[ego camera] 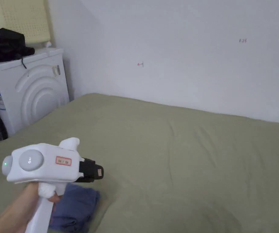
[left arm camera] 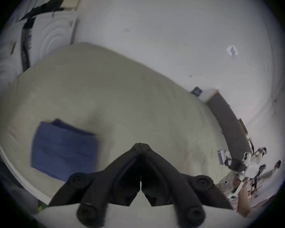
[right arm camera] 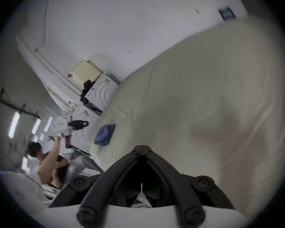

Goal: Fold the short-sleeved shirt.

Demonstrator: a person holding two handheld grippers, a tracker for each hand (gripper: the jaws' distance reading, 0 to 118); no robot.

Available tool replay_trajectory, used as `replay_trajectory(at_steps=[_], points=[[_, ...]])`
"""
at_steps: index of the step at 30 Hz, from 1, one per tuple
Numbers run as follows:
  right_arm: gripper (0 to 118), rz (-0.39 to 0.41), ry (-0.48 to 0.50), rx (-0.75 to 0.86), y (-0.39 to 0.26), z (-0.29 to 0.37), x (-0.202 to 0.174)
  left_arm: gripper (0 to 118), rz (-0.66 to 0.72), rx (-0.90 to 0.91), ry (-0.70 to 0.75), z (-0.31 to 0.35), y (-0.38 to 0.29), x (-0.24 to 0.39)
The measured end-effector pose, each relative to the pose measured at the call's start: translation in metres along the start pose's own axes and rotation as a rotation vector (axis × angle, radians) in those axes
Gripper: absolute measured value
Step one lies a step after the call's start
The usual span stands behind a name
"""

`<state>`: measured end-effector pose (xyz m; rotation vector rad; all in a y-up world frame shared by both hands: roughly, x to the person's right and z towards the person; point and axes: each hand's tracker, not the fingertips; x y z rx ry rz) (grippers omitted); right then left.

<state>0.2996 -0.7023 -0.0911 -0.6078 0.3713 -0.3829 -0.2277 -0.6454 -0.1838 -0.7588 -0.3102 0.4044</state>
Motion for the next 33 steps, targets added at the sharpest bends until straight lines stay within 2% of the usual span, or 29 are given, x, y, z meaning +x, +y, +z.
replay_trajectory(at_steps=[2, 4, 7, 9, 10, 11, 14, 25, 27, 28, 29, 31, 33], points=[[0, 0.130, -0.164, 0.135, 0.014, 0.014, -0.026, 1, -0.120, 0.094, 0.027, -0.004, -0.018, 0.050], [0, 0.231, -0.288, 0.260, 0.025, 0.025, -0.047, 1, -0.257, 0.235, 0.072, -0.003, -0.044, 0.106], [0, 0.345, -0.441, 0.387, 0.035, 0.037, -0.076, 1, -0.278, 0.413, 0.095, -0.001, -0.071, 0.173], [0, 0.469, -0.551, 0.467, 0.037, 0.042, -0.089, 1, -0.336, 0.523, 0.148, -0.008, -0.082, 0.195], [0, 0.505, -0.609, 0.490, 0.038, 0.042, -0.091, 1, -0.373, 0.547, 0.201, -0.011, -0.085, 0.206], [0, 0.505, -0.634, 0.510, 0.039, 0.045, -0.094, 1, -0.384, 0.581, 0.228, -0.012, -0.087, 0.213], [0, 0.437, -0.588, 0.539, 0.045, 0.055, -0.095, 1, -0.407, 0.565, 0.200, -0.011, -0.088, 0.233], [0, 0.426, -0.581, 0.564, 0.050, 0.064, -0.097, 1, -0.442, 0.577, 0.179, 0.010, -0.084, 0.254], [5, 0.423, -0.575, 0.569, 0.051, 0.064, -0.098, 3, -0.445, 0.565, 0.179, 0.008, -0.085, 0.255], [17, 0.420, -0.573, 0.575, 0.052, 0.065, -0.097, 4, -0.451, 0.563, 0.183, 0.006, -0.086, 0.255], [37, 0.417, -0.574, 0.578, 0.053, 0.065, -0.097, 12, -0.448, 0.565, 0.181, 0.005, -0.086, 0.255], [92, 0.416, -0.575, 0.578, 0.057, 0.065, -0.096, 54, -0.449, 0.560, 0.211, 0.001, -0.087, 0.256], [113, 0.411, -0.572, 0.564, 0.061, 0.064, -0.092, 81, -0.444, 0.551, 0.227, -0.003, -0.085, 0.254]])
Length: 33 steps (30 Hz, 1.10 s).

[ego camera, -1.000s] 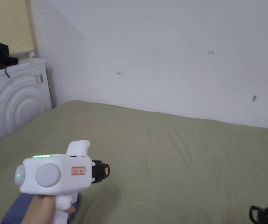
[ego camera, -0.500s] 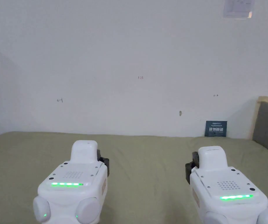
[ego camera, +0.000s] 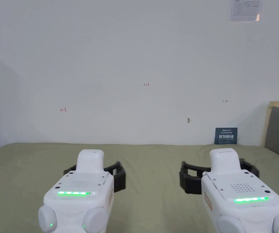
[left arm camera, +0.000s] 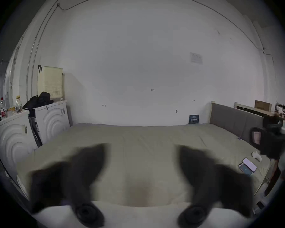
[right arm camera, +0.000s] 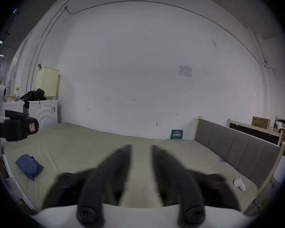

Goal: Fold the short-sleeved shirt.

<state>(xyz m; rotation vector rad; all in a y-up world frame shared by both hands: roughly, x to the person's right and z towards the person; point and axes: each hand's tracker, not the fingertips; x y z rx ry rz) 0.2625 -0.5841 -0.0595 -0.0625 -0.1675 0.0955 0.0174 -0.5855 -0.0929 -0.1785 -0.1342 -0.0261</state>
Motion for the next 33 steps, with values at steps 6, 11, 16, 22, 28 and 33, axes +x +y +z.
replay_trajectory(at_steps=[6, 11, 16, 22, 28, 33], points=[[118, -0.019, 0.005, 0.029, 0.005, 0.011, -0.002, 118, -0.010, 0.036, 0.035, 0.001, -0.002, 0.001], [118, -0.009, 0.007, 0.015, 0.001, 0.008, 0.000, 118, 0.005, 0.119, 0.064, 0.012, 0.000, 0.002], [118, 0.009, 0.013, 0.026, 0.004, 0.018, -0.004, 118, -0.021, 0.086, -0.001, 0.025, 0.010, 0.002], [118, -0.003, 0.007, 0.012, 0.005, 0.018, -0.002, 118, -0.004, 0.009, 0.034, 0.026, 0.022, 0.008], [118, -0.009, 0.028, -0.005, 0.011, 0.021, -0.003, 118, 0.043, -0.016, 0.005, 0.029, 0.020, 0.000], [118, -0.116, 0.116, -0.045, 0.025, 0.020, 0.005, 118, 0.046, -0.015, -0.001, 0.034, 0.021, -0.002]])
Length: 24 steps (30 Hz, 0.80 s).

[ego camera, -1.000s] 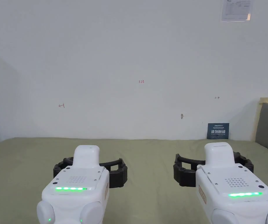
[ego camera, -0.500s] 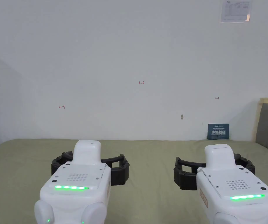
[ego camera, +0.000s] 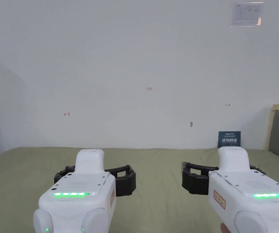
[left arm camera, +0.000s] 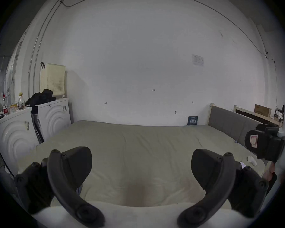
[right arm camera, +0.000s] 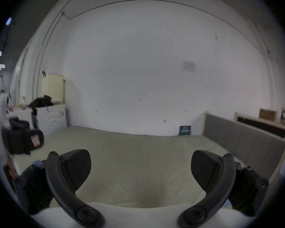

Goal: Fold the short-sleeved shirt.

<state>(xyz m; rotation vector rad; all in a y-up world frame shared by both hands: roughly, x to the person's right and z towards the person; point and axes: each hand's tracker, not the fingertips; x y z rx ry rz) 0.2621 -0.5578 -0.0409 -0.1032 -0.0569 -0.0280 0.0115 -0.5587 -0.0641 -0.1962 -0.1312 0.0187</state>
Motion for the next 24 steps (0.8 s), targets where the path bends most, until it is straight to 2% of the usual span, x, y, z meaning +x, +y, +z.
replay_trajectory(at_steps=[4, 9, 13, 16, 19, 22, 24], points=[[118, 0.081, -0.055, 0.015, 0.001, 0.002, -0.010, 118, -0.020, 0.001, 0.008, 0.005, 0.001, 0.001], [118, 0.065, -0.023, 0.016, 0.001, 0.002, -0.011, 118, -0.009, -0.010, 0.010, 0.007, 0.004, 0.002], [118, 0.132, -0.068, 0.031, 0.000, 0.001, -0.015, 118, -0.013, -0.014, 0.004, 0.007, 0.004, 0.001], [118, 0.142, -0.071, 0.030, -0.001, 0.001, -0.014, 118, -0.015, -0.013, 0.001, 0.009, 0.003, 0.001], [118, 0.122, -0.087, 0.026, -0.001, 0.002, -0.014, 118, -0.018, -0.014, 0.005, 0.007, 0.003, 0.001], [118, 0.059, -0.038, -0.028, 0.000, 0.002, -0.007, 118, -0.016, -0.024, -0.002, 0.007, 0.003, 0.000], [118, 0.028, -0.039, -0.053, 0.003, 0.001, -0.005, 118, -0.014, -0.027, -0.002, 0.006, 0.002, 0.000]])
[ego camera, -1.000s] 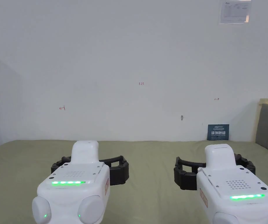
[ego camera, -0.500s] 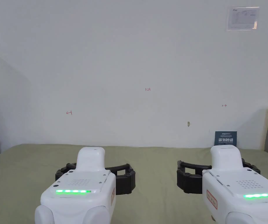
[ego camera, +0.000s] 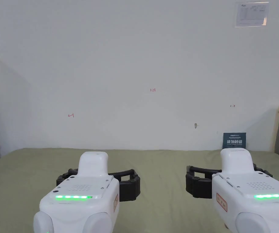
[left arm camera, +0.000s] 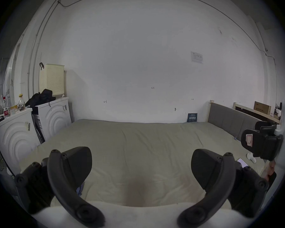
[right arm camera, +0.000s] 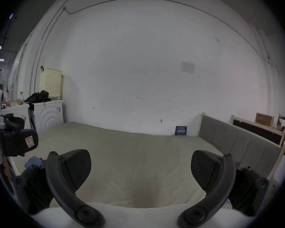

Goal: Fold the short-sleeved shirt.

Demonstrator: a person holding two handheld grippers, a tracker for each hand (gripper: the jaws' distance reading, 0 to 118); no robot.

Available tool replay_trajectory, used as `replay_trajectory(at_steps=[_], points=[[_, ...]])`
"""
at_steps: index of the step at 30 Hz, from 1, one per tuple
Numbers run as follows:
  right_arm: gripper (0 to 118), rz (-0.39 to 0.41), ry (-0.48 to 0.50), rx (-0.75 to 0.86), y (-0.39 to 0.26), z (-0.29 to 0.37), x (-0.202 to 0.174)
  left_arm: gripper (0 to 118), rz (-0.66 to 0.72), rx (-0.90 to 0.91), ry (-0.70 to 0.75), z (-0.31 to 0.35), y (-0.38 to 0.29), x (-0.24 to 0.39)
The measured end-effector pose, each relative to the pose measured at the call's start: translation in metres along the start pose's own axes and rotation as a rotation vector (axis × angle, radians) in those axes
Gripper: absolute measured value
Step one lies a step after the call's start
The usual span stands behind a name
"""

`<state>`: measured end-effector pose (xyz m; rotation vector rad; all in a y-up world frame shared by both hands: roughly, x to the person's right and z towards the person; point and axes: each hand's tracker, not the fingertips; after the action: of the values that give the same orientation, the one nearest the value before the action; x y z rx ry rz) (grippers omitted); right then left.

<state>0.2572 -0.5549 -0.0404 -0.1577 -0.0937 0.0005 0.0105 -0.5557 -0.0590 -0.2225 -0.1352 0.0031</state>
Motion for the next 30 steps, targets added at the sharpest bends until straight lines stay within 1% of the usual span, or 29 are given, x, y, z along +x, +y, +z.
replay_trajectory(at_steps=[4, 9, 11, 15, 17, 19, 22, 25, 30], points=[[118, -0.009, -0.024, -0.017, 0.003, 0.002, -0.003, 118, 0.007, -0.006, -0.003, 0.000, 0.001, 0.001], [118, -0.036, 0.020, -0.010, 0.004, 0.006, 0.001, 118, 0.010, -0.006, -0.012, 0.002, 0.003, 0.001], [118, -0.042, 0.014, -0.010, 0.003, 0.006, 0.000, 118, 0.003, -0.003, -0.006, 0.002, 0.003, 0.001], [118, 0.002, -0.026, -0.020, 0.001, 0.006, -0.005, 118, 0.014, -0.013, -0.011, 0.002, 0.004, 0.000], [118, 0.025, -0.015, -0.012, -0.002, 0.002, -0.004, 118, 0.037, -0.022, -0.023, 0.003, 0.004, -0.002], [118, 0.040, 0.004, -0.004, -0.002, 0.004, -0.006, 118, 0.038, -0.018, -0.019, 0.003, 0.004, -0.001], [118, 0.058, 0.004, 0.001, -0.003, 0.000, -0.008, 118, 0.028, -0.023, -0.023, 0.004, 0.004, 0.000], [118, 0.069, -0.001, 0.017, -0.005, -0.005, -0.005, 118, 0.028, -0.022, -0.027, 0.004, 0.005, 0.001], [118, 0.065, -0.025, 0.026, -0.007, -0.007, -0.003, 118, 0.028, -0.025, -0.029, 0.005, 0.005, 0.001]])
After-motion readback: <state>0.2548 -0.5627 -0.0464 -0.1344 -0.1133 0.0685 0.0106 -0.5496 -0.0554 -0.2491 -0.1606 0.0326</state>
